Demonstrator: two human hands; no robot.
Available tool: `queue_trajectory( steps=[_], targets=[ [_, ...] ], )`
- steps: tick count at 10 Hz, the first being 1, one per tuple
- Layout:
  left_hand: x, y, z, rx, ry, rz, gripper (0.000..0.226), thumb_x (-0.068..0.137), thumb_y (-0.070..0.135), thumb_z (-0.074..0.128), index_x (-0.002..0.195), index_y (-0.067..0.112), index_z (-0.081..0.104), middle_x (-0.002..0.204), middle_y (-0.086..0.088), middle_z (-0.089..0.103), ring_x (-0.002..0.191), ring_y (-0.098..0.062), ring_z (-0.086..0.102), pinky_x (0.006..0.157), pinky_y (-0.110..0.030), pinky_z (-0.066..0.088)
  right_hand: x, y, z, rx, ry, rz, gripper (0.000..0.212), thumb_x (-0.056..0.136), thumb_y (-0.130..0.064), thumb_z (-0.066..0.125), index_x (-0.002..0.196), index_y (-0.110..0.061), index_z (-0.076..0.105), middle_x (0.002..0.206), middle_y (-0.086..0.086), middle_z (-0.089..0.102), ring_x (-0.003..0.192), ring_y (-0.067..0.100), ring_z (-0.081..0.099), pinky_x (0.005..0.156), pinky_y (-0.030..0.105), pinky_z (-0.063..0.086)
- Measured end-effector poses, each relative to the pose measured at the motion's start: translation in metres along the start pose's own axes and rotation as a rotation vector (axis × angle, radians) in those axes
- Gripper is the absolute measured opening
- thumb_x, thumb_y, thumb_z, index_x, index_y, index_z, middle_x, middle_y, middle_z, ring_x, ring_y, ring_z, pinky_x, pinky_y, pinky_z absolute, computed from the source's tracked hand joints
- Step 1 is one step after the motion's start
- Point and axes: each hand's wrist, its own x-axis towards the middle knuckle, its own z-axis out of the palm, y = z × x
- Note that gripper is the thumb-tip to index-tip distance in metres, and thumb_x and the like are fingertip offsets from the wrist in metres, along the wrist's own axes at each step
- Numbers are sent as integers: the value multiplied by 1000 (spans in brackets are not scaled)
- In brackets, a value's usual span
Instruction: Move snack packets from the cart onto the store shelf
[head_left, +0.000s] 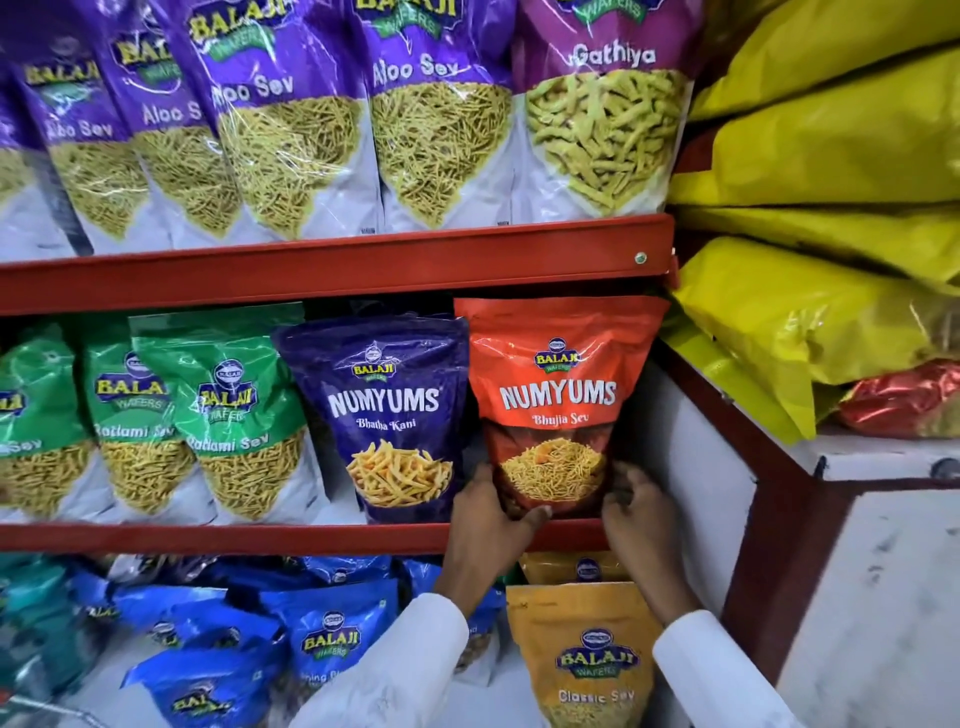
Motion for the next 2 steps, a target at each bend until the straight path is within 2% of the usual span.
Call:
queue_trajectory(
  steps=[1, 2],
  targets=[
    [-7, 1, -8, -5, -30, -6, 64, 70, 45, 81, 117, 16, 49, 95, 0, 74, 84, -14, 68, 75, -31, 58, -6, -4, -3, 66, -15, 15, 48, 87, -5, 54, 132, -20, 55, 122, 11, 70, 110, 29, 65, 92, 44, 54],
    [-14, 7, -18, 9, 40, 81, 65, 71, 46, 79, 121, 19, 47, 102, 0, 72, 92, -15, 66, 82, -33, 57, -26, 4, -12, 97, 107, -65, 48, 87, -8, 56, 132, -26, 54, 128, 2, 67, 116, 22, 63, 95, 46, 54]
  ],
)
